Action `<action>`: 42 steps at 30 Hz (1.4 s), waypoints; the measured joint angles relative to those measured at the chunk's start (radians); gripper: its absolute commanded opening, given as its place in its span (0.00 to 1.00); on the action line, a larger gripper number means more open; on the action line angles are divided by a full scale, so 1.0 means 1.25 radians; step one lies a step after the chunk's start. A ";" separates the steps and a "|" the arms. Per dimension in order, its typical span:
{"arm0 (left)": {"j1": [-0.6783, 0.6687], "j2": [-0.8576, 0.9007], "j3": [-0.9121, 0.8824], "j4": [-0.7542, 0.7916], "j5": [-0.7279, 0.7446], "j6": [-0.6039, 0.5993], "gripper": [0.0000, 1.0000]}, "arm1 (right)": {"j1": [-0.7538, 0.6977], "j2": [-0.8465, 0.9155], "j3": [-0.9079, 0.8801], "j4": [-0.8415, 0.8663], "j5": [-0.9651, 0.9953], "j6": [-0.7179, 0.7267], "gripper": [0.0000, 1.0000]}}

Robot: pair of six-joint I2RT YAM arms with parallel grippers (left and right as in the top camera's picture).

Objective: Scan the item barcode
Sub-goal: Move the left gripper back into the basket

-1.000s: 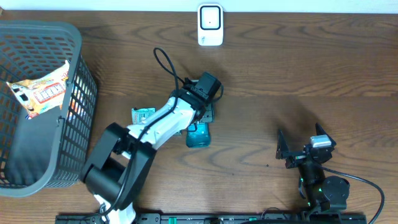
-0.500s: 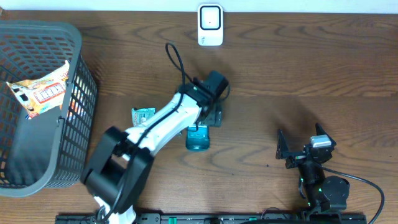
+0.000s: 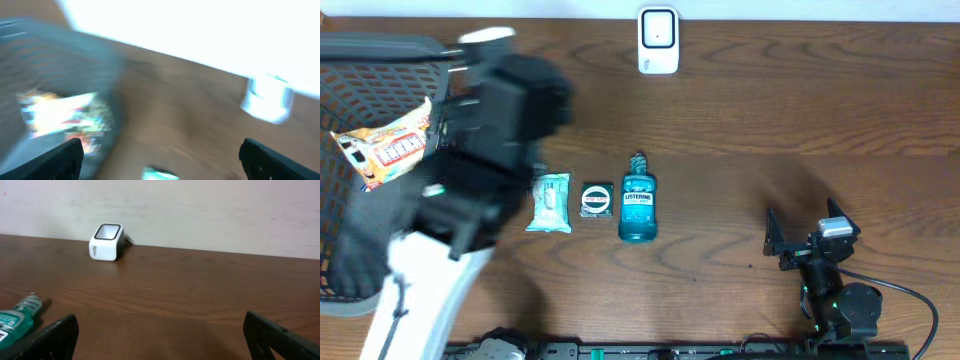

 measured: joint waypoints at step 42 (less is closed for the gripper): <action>0.714 0.600 -0.045 0.218 0.393 -0.680 0.49 | 0.000 0.000 0.000 0.000 0.000 0.000 0.99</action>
